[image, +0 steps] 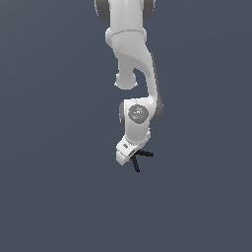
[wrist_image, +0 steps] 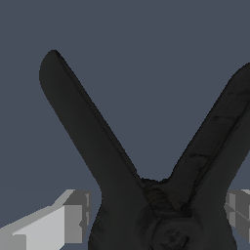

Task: Pick up the object and move it to a goal position.

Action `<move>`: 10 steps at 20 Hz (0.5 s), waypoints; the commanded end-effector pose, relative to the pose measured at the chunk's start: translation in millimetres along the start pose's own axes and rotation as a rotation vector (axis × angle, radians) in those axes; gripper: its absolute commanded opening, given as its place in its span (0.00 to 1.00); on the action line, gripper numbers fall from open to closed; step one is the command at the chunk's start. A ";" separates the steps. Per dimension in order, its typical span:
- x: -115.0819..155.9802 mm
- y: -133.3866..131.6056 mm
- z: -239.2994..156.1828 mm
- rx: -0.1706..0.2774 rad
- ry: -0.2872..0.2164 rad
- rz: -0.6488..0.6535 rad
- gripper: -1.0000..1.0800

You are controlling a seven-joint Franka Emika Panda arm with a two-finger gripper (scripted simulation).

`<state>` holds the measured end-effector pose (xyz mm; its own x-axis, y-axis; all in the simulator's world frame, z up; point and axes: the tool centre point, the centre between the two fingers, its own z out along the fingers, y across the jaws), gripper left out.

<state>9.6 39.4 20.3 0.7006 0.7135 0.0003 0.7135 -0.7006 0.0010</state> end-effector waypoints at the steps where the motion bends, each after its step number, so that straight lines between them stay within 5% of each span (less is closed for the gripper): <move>1: 0.4 0.0 -0.7 -0.001 0.001 0.000 0.00; 10: -9.3 7.6 -22.7 -0.001 0.001 0.000 0.00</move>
<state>7.8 31.3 35.4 0.6999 0.7143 -0.0010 0.7143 -0.6999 -0.0009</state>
